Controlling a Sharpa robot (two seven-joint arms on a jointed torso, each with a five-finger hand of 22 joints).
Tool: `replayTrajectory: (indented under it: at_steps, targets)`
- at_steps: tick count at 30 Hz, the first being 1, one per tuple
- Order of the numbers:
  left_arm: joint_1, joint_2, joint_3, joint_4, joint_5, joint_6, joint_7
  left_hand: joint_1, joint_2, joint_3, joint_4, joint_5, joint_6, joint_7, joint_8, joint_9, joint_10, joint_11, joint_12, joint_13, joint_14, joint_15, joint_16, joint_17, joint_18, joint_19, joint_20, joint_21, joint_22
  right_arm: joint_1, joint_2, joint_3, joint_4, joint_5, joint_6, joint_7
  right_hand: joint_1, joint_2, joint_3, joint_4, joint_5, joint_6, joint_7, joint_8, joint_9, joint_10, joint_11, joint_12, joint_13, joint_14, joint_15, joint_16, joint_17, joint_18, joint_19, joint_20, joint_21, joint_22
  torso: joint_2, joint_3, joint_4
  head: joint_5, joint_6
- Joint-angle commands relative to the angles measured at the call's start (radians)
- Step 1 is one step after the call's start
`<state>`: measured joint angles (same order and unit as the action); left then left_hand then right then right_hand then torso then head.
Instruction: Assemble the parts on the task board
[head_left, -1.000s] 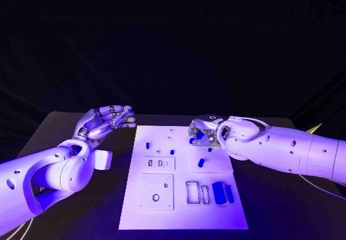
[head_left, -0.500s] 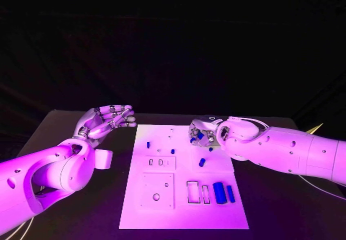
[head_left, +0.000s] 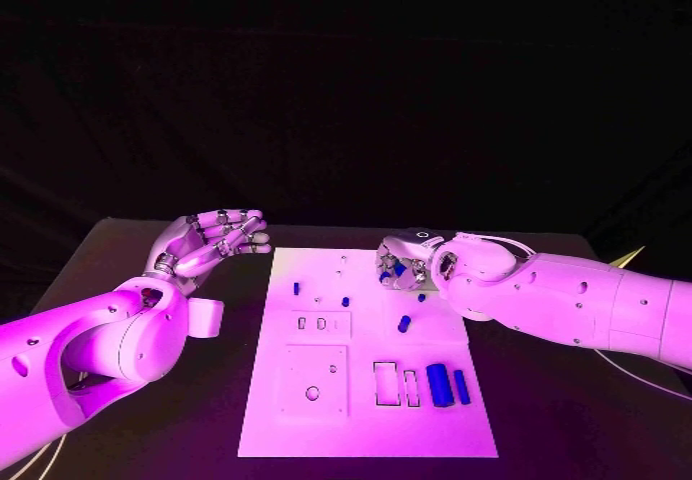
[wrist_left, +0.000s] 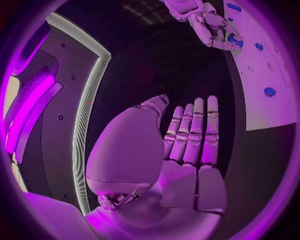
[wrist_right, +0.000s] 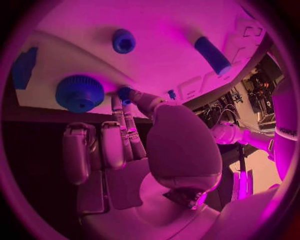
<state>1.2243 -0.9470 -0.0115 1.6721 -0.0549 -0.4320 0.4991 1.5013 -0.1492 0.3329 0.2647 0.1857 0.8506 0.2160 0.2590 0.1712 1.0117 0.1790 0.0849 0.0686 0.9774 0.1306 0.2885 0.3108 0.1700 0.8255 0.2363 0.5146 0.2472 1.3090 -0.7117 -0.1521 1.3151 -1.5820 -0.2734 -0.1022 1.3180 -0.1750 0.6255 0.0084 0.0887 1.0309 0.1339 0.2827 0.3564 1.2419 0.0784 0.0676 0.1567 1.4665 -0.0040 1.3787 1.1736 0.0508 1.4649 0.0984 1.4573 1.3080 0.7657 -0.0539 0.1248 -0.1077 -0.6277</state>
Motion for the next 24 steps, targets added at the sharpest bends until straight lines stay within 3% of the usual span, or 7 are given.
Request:
replayTrajectory:
  at_steps: [1,6,11,24]
  targets:
    - [0.002,0.003,0.001,-0.001,0.009,0.021,0.003,-0.007,-0.003,0.007,0.000,-0.005,-0.007,0.028,-0.006,0.001,0.002,0.007,-0.003,0.000,0.000,0.006,-0.001,0.001,0.009,-0.001,-0.001,0.007,0.002,-0.003,-0.003,-0.001,0.014,-0.021,-0.069,-0.008,0.018,0.019,0.001,-0.007,-0.002,0.007,-0.001,0.005,0.005,0.023,-0.014,0.005,0.009,0.037,-0.007,0.004,0.000,-0.013,0.015,-0.005,0.003,0.083,0.000,-0.0005,0.0004,0.001,0.003]
    - [0.002,0.003,0.001,-0.004,0.012,0.021,0.003,-0.007,-0.003,0.007,0.000,-0.005,-0.007,0.028,-0.006,0.001,0.002,0.007,-0.003,0.000,0.000,0.006,-0.001,0.001,0.009,-0.001,-0.001,0.007,0.002,0.001,-0.008,0.004,0.041,-0.021,-0.125,-0.022,0.019,0.021,0.001,-0.008,-0.002,0.009,-0.002,0.008,0.008,0.025,-0.015,0.006,0.010,0.037,-0.008,0.004,0.000,-0.013,0.016,-0.006,0.005,0.085,0.001,-0.0014,0.0017,0.000,0.006]
    - [0.002,0.003,0.001,-0.007,0.013,0.021,0.002,-0.007,-0.003,0.009,-0.001,-0.006,-0.008,0.028,-0.007,0.001,0.002,0.007,-0.004,0.000,0.000,0.005,-0.001,0.003,0.009,-0.002,-0.001,0.008,0.002,0.007,0.013,0.009,0.035,-0.021,-0.178,-0.038,0.019,0.017,-0.001,-0.011,0.000,0.008,-0.001,0.008,0.010,0.025,-0.015,0.004,0.011,0.036,-0.009,0.004,-0.001,-0.013,0.014,-0.006,0.003,0.083,0.002,-0.0023,0.0026,-0.005,0.011]
    - [0.005,0.009,0.001,-0.010,0.014,0.022,0.002,-0.007,-0.003,0.009,-0.001,-0.006,-0.008,0.027,-0.007,0.001,0.002,0.007,-0.004,0.000,0.000,0.005,-0.001,0.003,0.009,-0.002,-0.001,0.008,0.003,0.011,0.124,0.012,-0.078,0.002,-0.207,-0.044,0.016,0.016,0.000,-0.014,0.014,0.004,0.002,0.008,0.015,0.024,-0.013,0.000,0.011,0.036,-0.009,0.005,-0.002,-0.013,0.014,-0.006,0.004,0.084,0.005,-0.0046,0.0096,-0.007,0.009]
